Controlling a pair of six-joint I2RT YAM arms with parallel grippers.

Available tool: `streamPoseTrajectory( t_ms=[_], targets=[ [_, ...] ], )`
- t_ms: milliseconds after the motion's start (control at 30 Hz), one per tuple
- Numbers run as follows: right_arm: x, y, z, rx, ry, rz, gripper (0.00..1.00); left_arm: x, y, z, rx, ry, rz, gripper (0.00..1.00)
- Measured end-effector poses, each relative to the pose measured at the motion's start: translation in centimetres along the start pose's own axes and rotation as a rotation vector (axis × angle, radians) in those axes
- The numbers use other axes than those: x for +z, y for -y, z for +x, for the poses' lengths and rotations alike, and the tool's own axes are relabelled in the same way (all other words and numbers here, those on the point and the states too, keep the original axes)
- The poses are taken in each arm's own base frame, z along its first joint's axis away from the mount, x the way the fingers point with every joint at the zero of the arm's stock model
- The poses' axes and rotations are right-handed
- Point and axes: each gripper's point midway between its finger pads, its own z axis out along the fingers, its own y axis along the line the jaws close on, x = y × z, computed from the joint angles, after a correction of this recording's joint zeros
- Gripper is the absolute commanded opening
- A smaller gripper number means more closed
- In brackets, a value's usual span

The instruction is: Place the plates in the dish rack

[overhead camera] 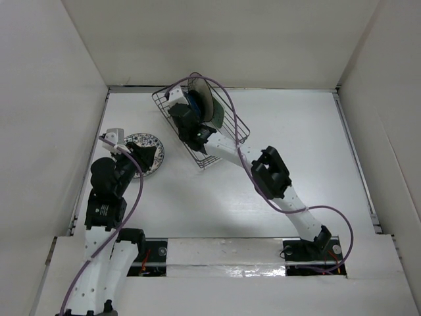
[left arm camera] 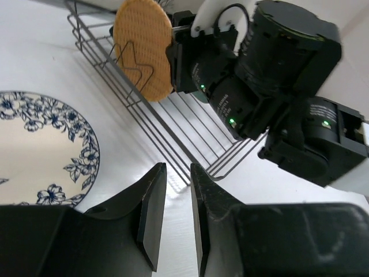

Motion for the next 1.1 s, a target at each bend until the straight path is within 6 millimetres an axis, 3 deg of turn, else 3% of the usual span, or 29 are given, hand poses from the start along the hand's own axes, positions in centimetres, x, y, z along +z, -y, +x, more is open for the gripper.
streamPoseTrajectory(
  t_ms=[33,67,133,267,333,367,400,433,467,533,600,633,700,833,933,1000,1100],
  targets=[
    [0.0,-0.2,0.4,0.014,-0.006,-0.007,0.48,0.4,-0.3,0.3,-0.013,-0.016,-0.011,0.21],
    [-0.1,-0.4,0.8,0.026,-0.011,-0.014,0.55,0.7,-0.6,0.7,-0.025,-0.033,-0.022,0.21],
    [-0.5,-0.5,1.6,0.036,-0.031,-0.029,0.64,1.4,-1.1,1.5,-0.053,-0.065,-0.045,0.21],
    [-2.7,0.3,1.6,0.078,-0.056,-0.081,0.68,2.4,-2.0,2.6,-0.127,-0.108,-0.092,0.28],
    [-4.6,1.2,0.4,0.126,-0.05,-0.129,0.59,3.1,-2.7,3.3,-0.173,-0.122,-0.12,0.31],
    [-5.9,1.7,-0.6,0.162,-0.042,-0.162,0.48,3.4,-3.0,3.8,-0.196,-0.132,-0.138,0.31],
    [-7.6,2.4,-2.0,0.21,-0.024,-0.198,0.17,3.7,-3.5,4.3,-0.22,-0.143,-0.158,0.32],
    [-9.0,3.2,-3.3,0.25,0.0,-0.224,0.05,4.0,-3.9,4.8,-0.244,-0.155,-0.179,0.34],
    [-10.9,4.0,-4.5,0.316,0.028,-0.253,0.0,4.4,-4.3,5.1,-0.275,-0.157,-0.203,0.4],
    [-14.6,5.4,-6.8,0.429,0.091,-0.313,0.0,5.1,-5.2,6.1,-0.314,-0.182,-0.238,0.44],
    [-18.4,5.9,-7.4,0.522,0.127,-0.385,0.0,5.6,-6.8,6.7,-0.368,-0.183,-0.288,0.65],
    [-20.0,5.7,-7.1,0.562,0.136,-0.424,0.0,5.7,-7.9,7.0,-0.392,-0.179,-0.321,0.75],
    [-21.9,5.0,-5.5,0.602,0.119,-0.477,0.04,5.4,-10.8,7.4,-0.457,-0.154,-0.403,0.77],
    [-24.8,1.7,3.5,0.579,-0.053,-0.564,0.08,3.7,-15.8,8.8,-0.575,-0.103,-0.554,0.77],
    [-26.6,1.1,8.6,0.536,-0.16,-0.582,0.14,2.0,-18.2,10.7,-0.646,-0.086,-0.646,0.77],
    [-27.5,1.5,9.4,0.539,-0.174,-0.591,0.17,0.9,-18.7,11.8,-0.666,-0.083,-0.687,0.75],
    [-28.5,2.8,7.6,0.579,-0.129,-0.604,0.24,-0.1,-19.2,11.8,-0.666,-0.046,-0.723,0.73]
  ],
)
